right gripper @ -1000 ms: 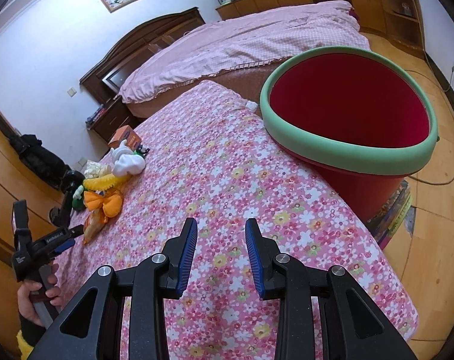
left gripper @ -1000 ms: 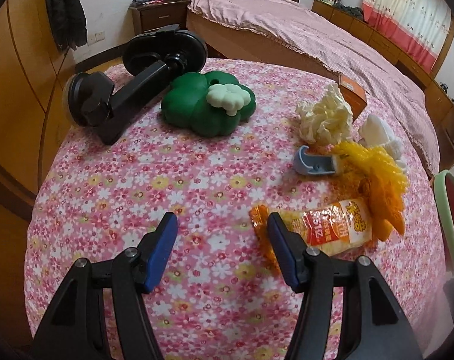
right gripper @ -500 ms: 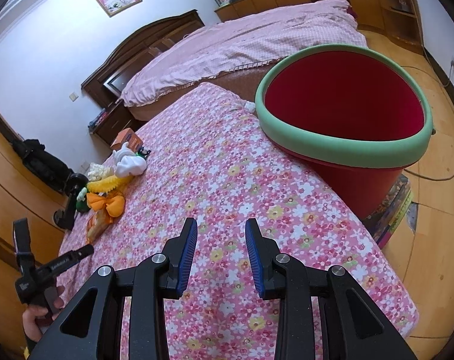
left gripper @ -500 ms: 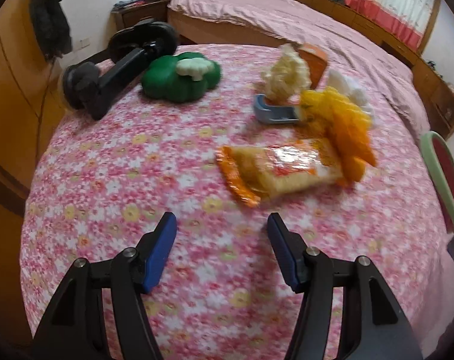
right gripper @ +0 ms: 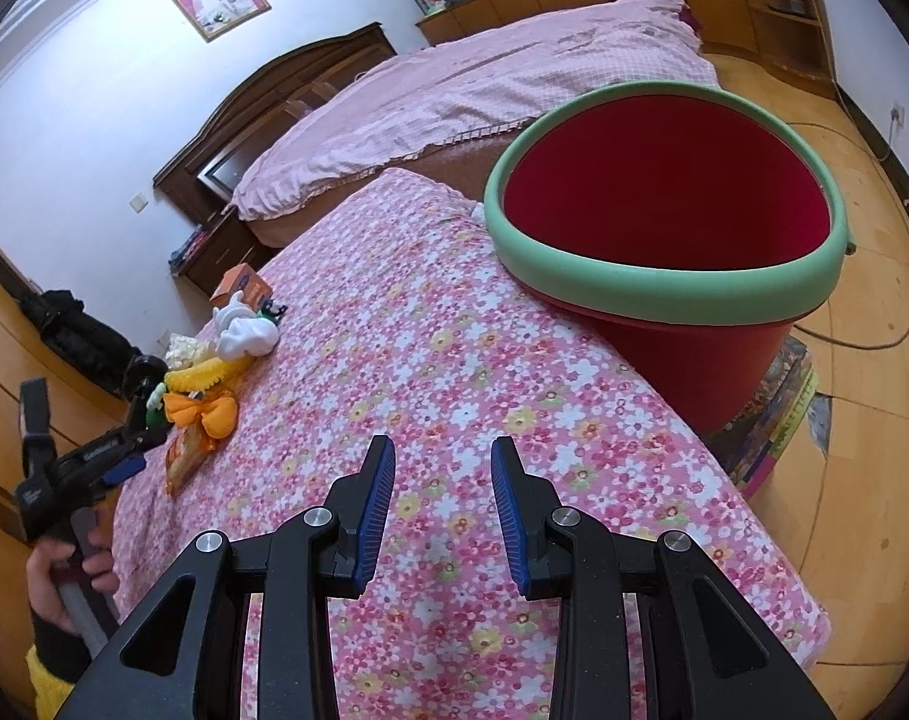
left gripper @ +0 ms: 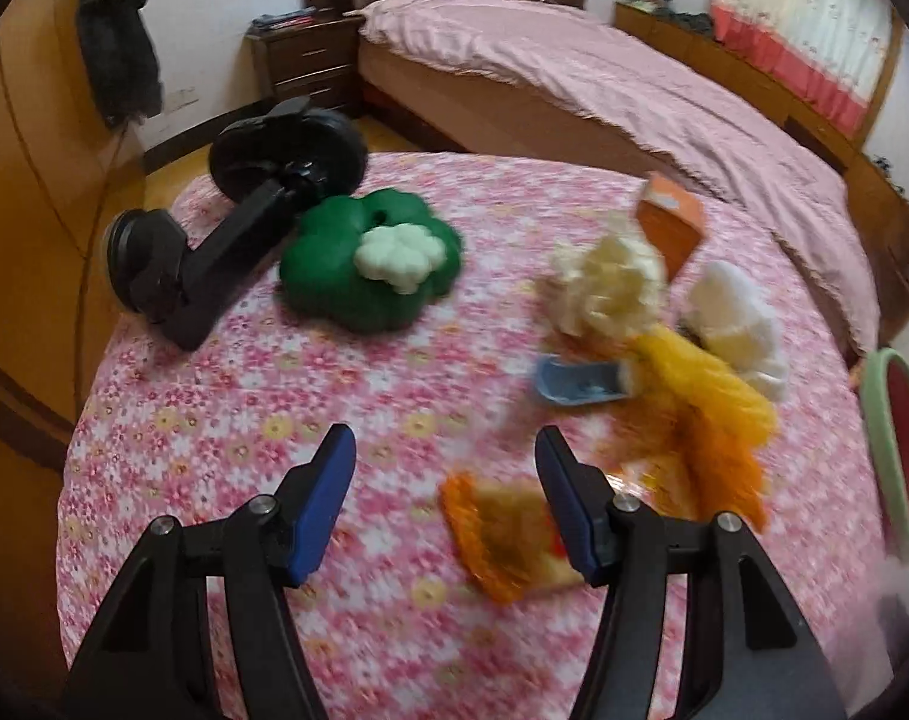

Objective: Collect trash
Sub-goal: 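Grasp the orange rice-cracker snack wrapper with the left tool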

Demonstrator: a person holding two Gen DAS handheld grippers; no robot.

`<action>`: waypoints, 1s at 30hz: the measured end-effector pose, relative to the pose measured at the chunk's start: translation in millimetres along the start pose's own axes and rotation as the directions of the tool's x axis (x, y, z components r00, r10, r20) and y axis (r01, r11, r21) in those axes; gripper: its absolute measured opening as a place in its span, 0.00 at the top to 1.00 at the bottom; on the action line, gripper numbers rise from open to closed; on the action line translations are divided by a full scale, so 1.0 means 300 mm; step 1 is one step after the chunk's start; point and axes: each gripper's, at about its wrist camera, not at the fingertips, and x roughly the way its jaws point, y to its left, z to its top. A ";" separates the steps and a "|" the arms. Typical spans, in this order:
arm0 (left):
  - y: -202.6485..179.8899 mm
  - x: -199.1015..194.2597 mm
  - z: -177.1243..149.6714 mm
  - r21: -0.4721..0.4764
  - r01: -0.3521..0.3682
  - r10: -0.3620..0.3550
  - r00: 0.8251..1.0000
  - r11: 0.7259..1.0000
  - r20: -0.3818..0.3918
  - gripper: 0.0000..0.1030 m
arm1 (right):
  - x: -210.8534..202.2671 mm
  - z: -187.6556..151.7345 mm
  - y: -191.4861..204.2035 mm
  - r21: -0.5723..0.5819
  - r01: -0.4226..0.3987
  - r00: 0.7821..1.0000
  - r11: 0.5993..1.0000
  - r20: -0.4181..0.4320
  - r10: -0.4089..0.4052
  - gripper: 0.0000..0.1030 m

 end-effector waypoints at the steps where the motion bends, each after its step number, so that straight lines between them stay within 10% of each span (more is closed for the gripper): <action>1: 0.008 0.010 0.001 -0.002 -0.006 0.006 1.000 1.000 -0.005 0.40 | 0.001 0.000 -0.003 0.000 0.002 1.000 1.000 -0.001 -0.002 0.67; 10: 0.030 0.002 -0.105 0.046 -0.073 0.075 0.997 0.996 -0.031 0.40 | 0.021 0.000 -0.014 0.013 -0.003 1.000 1.000 -0.015 0.003 0.67; 30: -0.112 -0.120 -0.188 0.067 0.155 -0.153 0.988 0.986 -0.033 0.40 | 0.034 -0.007 0.003 -0.001 -0.015 0.999 1.000 -0.030 0.015 0.67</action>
